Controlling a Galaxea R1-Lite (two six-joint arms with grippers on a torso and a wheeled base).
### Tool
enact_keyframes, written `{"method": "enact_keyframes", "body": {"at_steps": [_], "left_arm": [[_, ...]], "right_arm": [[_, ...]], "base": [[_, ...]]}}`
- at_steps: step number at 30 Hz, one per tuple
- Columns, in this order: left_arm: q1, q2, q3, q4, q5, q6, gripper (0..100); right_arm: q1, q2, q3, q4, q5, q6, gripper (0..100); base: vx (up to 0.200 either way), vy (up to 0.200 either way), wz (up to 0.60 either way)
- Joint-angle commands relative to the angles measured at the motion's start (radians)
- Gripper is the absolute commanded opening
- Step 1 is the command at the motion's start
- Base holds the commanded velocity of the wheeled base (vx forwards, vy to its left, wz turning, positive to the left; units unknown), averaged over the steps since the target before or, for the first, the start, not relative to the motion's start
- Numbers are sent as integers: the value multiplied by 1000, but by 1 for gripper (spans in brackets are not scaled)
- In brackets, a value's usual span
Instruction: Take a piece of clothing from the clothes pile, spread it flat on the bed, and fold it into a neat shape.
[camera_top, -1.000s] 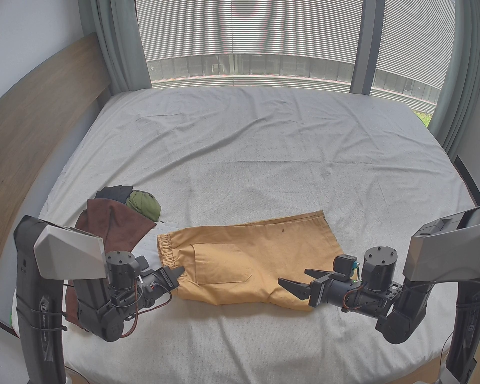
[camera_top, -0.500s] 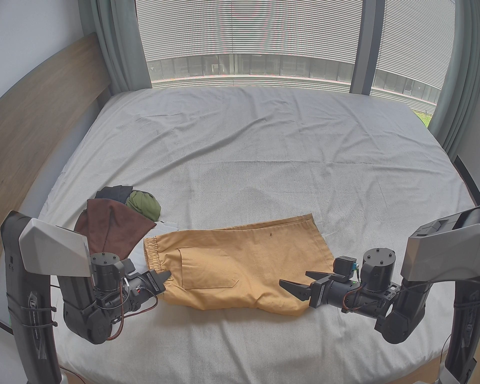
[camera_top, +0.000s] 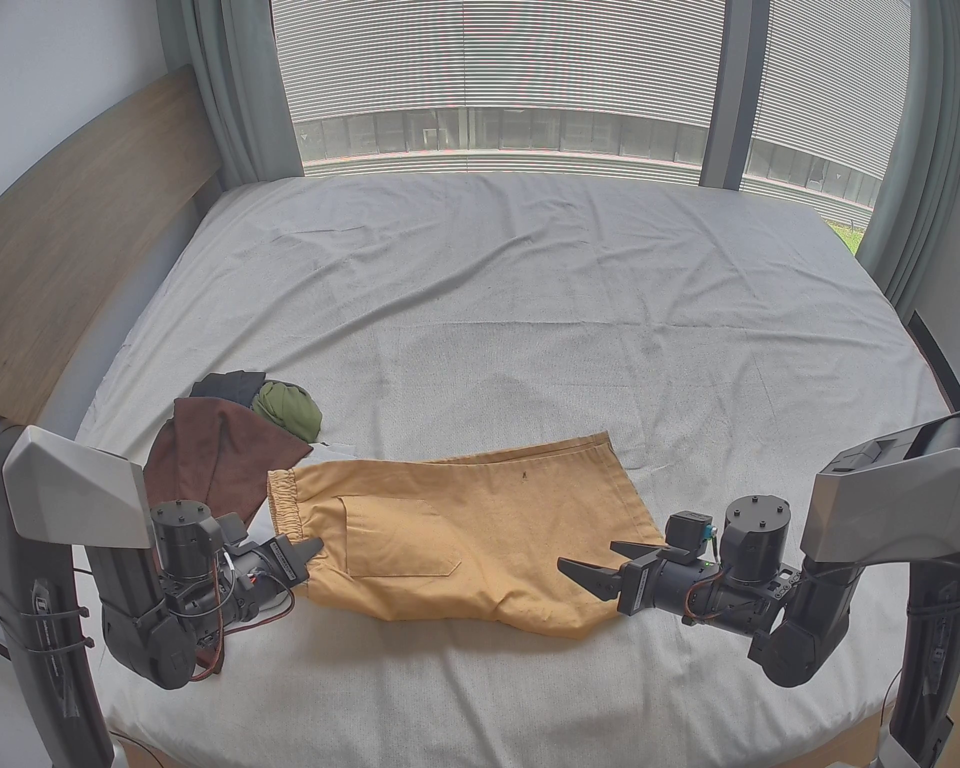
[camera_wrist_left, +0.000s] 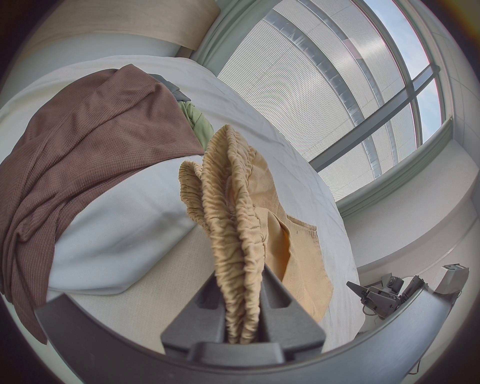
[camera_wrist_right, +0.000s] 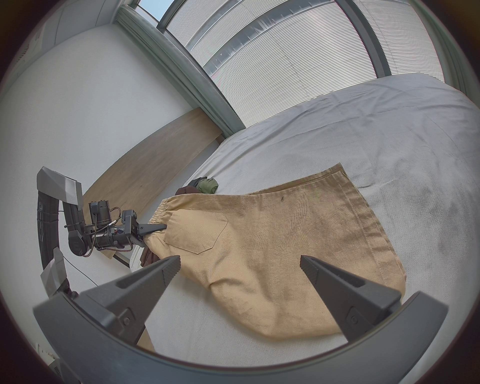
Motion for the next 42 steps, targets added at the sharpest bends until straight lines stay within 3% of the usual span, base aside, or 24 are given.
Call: {"method": "enact_keyframes", "body": {"at_steps": [1, 23, 42], "left_arm": [[-13, -32, -12, 0, -5, -4, 0], [-271, -13, -239, 12, 32, -14, 0], [-369, 27, -411, 101, 39, -15, 0]], "right_arm": [[-2, -3, -2, -1, 1, 1, 100], [-50, -36, -28, -1, 1, 2, 100], [-110, -44, -57, 1, 0, 10, 100]], "base": [[0, 0, 0], [0, 0, 0], [0, 0, 0]]}}
